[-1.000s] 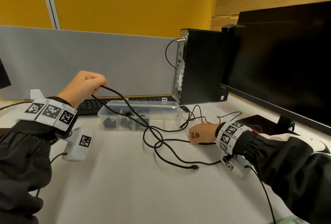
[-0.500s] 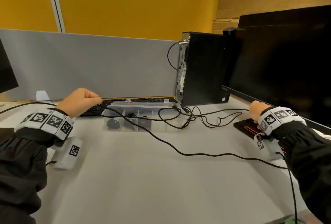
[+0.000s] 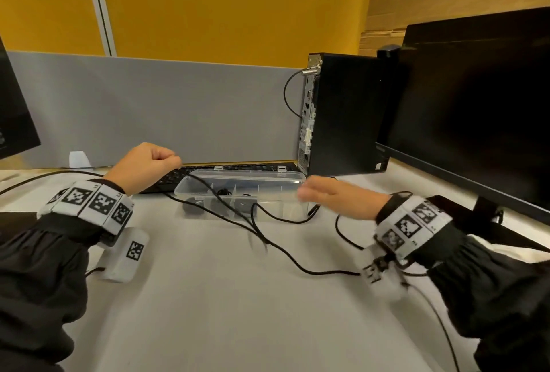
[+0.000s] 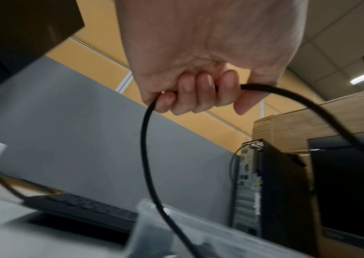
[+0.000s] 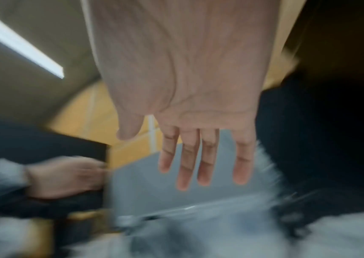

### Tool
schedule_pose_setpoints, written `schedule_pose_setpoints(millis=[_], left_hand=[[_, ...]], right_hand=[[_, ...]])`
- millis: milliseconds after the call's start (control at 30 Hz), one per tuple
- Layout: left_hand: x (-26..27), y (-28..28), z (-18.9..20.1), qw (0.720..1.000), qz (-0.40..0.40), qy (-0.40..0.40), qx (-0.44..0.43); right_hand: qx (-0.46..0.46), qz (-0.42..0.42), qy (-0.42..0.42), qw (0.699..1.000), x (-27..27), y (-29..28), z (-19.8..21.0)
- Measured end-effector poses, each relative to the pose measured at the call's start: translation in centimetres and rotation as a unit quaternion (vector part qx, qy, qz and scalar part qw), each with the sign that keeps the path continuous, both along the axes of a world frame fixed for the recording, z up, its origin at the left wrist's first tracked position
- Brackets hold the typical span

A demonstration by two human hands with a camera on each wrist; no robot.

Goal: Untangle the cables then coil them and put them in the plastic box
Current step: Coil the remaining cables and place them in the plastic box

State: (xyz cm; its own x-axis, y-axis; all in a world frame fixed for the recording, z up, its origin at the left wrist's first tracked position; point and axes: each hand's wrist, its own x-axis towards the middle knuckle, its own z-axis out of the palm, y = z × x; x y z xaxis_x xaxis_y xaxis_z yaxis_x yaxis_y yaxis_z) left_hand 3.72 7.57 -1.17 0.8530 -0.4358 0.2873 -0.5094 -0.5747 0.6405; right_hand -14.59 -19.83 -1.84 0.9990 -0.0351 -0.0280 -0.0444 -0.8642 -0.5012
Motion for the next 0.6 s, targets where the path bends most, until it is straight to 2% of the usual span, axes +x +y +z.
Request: schedule_pose_setpoints(millis=[100, 167, 200, 267, 333, 367, 433, 467, 533, 600], left_hand=[[-0.9, -1.4, 0.8, 0.999, -0.016, -0.029, -0.030], [-1.6, -2.1, 1.6, 0.997, -0.032, -0.059, -0.046], [-1.8, -2.2, 2.0, 0.995, -0.045, -0.067, -0.054], [-2.0, -2.0, 2.5, 0.994, -0.065, -0.069, -0.050], [-2.2, -1.4, 2.6, 0.995, -0.074, -0.069, -0.015], [-2.2, -1.1, 2.4, 0.994, -0.080, -0.078, -0.006], [-2.2, -0.5, 2.0, 0.994, -0.075, -0.078, 0.001], [-1.9, -0.1, 1.7, 0.995, -0.066, -0.073, 0.003], [-1.6, 0.4, 0.9, 0.997, -0.045, -0.065, 0.014], [-1.7, 0.4, 0.5, 0.997, -0.031, -0.060, 0.038]], right_hand=[[0.087, 0.114, 0.077, 0.987, 0.5, 5.6, 0.1], [0.168, 0.121, 0.095, 0.974, 1.0, 6.8, -0.2], [0.213, 0.109, 0.076, 0.968, 1.1, 6.8, 0.1], [0.220, 0.029, -0.034, 0.975, 1.3, 5.6, 1.5], [0.211, -0.072, -0.151, 0.963, 1.1, 3.3, 3.4], [0.253, -0.118, -0.197, 0.940, 0.8, 1.6, 4.4], [0.399, -0.211, -0.264, 0.852, -0.2, -1.9, 6.0], [0.432, -0.247, -0.289, 0.818, -0.8, -3.9, 6.3], [0.396, -0.309, -0.330, 0.800, -1.5, -7.8, 6.1], [0.235, -0.364, -0.336, 0.836, -1.3, -10.3, 4.9]])
